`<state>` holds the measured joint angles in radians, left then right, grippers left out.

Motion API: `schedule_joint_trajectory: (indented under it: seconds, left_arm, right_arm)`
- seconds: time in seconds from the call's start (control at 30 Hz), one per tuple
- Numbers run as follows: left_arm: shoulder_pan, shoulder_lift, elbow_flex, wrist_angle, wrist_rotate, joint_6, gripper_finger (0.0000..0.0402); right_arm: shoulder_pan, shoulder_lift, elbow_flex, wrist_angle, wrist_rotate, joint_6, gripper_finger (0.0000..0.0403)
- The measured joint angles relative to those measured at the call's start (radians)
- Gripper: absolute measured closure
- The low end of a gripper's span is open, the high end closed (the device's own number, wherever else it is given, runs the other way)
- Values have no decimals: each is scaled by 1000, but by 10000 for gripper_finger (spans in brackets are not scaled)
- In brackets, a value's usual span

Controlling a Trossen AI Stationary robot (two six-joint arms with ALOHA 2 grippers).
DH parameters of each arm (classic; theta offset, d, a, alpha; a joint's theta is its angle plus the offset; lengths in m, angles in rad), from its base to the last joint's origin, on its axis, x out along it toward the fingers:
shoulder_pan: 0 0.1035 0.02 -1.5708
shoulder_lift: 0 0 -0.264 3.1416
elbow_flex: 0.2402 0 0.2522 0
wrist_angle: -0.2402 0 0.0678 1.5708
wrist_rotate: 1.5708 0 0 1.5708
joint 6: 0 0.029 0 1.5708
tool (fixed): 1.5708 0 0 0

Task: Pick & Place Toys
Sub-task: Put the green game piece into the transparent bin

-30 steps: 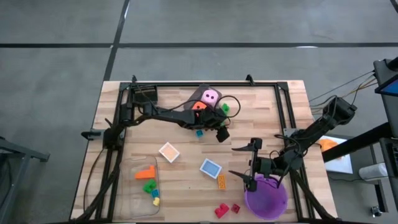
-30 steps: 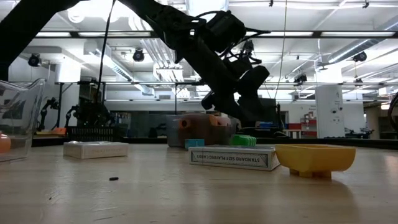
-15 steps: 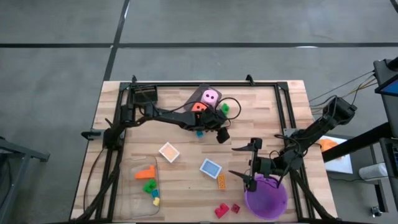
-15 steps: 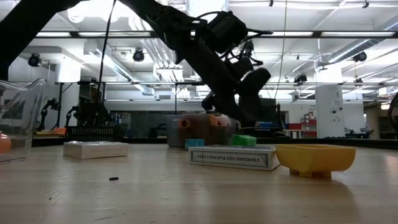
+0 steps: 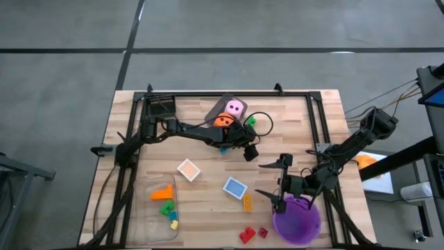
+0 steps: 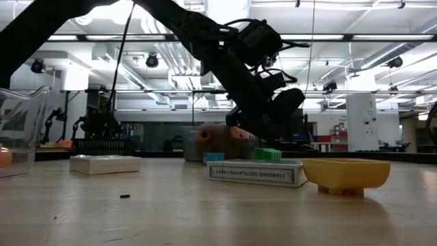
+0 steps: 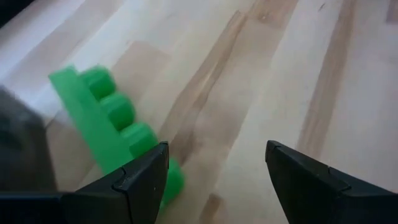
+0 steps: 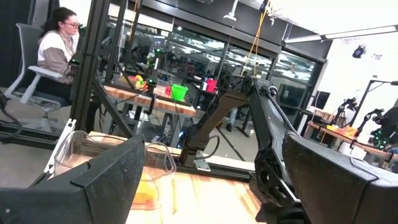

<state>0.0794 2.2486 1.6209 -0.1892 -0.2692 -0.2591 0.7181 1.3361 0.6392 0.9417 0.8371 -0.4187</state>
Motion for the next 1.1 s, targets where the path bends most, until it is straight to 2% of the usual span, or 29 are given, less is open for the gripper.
schedule_joint_trajectory:
  seconds: [0.27, 0.5, 0.87, 1.1]
  left_arm:
    - [-53, -5, 37, 41, -73, 106, 130]
    - [-54, -2, 13, 46, 14, 0, 130]
    - [-19, 35, 10, 54, 16, -88, 130]
    - [4, 53, 9, 24, 14, -93, 130]
  right_arm:
    - [0, 0, 0, 0, 0, 0, 35]
    - [0, 0, 0, 0, 0, 0, 35]
    - [0, 0, 0, 0, 2, 0, 35]
    - [0, 0, 0, 0, 4, 0, 35]
